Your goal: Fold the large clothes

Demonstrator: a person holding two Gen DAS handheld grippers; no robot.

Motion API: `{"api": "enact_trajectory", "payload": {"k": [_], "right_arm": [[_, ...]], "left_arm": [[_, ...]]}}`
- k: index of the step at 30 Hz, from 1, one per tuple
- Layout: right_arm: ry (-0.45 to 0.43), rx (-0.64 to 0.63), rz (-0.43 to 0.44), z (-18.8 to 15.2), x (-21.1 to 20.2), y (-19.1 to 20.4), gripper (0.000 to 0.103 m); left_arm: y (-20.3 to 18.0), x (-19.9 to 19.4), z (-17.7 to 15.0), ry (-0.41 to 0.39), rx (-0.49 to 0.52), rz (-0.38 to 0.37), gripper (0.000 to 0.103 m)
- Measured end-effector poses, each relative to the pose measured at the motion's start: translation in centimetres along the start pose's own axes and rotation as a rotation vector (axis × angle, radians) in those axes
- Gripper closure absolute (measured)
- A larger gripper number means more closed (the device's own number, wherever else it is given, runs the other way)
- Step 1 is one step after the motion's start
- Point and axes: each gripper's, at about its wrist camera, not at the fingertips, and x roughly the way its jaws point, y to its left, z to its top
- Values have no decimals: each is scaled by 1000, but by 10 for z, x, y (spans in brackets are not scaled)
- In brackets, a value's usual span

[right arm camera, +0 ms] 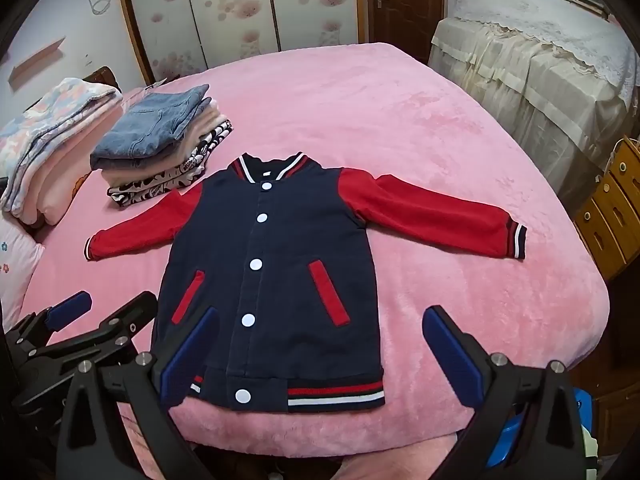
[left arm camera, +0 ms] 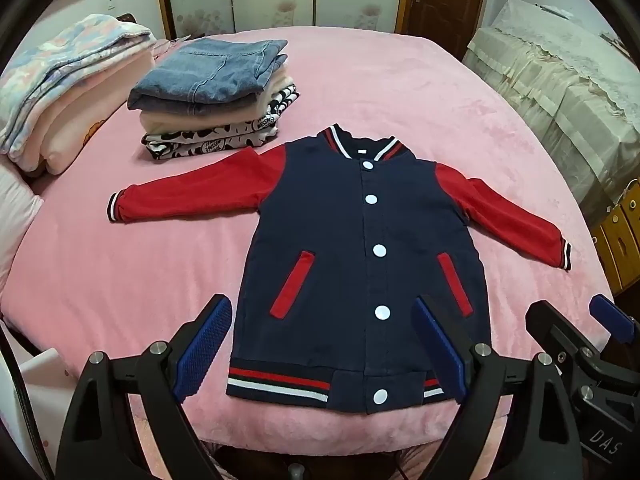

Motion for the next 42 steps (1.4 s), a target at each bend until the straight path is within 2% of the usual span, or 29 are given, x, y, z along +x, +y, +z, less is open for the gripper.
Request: {"api": "enact_trajectory", "payload": {"k": [11,16,42], "right_arm": [[9,-5,-7,1,-1,4,1],[9,-3,-9,-4,1,3,1],[11,-6,-13,-8,-1,5,1]], "left_arm": [[14,-1,-13,-11,6,-7,16],[1,0,-7,1,19,5,19],[4,-6,-10,0,23,19,19]]}}
